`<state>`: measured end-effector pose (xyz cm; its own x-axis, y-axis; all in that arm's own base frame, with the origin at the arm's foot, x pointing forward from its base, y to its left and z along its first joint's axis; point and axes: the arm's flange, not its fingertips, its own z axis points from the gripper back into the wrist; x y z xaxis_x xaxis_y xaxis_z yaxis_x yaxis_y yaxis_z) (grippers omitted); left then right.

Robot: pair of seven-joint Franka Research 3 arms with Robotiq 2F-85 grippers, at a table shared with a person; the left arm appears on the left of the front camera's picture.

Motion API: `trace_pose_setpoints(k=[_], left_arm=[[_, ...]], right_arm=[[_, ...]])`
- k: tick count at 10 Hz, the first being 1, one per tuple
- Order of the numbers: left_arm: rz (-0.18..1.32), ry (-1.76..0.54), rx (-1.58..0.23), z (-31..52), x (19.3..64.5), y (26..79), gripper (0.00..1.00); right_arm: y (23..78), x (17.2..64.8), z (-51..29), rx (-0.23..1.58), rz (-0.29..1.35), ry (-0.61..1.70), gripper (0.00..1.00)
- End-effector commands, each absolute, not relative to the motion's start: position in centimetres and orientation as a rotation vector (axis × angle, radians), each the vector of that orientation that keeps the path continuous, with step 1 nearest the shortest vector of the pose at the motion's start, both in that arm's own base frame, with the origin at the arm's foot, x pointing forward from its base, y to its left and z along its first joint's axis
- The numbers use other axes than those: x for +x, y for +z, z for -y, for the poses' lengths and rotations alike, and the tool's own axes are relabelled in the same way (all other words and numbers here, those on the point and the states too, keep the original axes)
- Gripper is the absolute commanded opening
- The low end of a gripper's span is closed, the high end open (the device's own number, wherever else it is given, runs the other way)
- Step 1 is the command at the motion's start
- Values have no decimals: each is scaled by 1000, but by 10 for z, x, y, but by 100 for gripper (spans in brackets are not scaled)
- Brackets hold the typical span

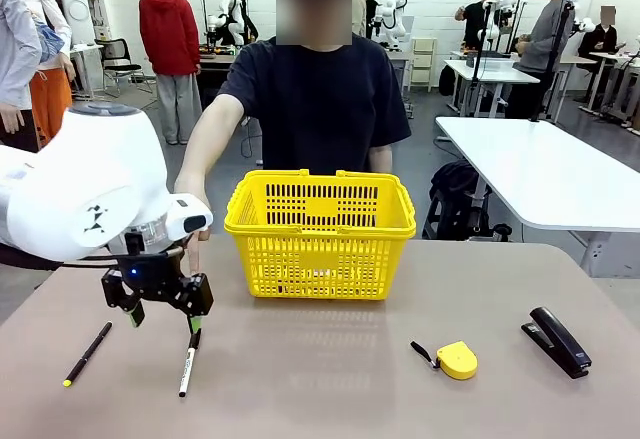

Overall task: Place the items the person wants into the basket.
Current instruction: Pick up the item the person points to and place it in the Market Basket.

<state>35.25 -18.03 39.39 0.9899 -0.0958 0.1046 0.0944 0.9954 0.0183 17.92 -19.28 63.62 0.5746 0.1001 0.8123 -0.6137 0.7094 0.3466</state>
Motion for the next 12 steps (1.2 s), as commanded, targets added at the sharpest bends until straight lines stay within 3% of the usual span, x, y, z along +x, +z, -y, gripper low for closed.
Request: trace_pose_setpoints(k=[1,7,8,12], left_arm=[[85,-52,53,182,368,368,96],[14,-87,-96,184,384,365,96],[45,-51,-16,183,382,355,96],[45,-51,-16,183,382,355,96]], right_arm=[[635,181,192,684,880,474,100],[635,181,192,684,880,474,100],[635,181,192,684,880,474,100],[635,181,192,684,880,474,100]])
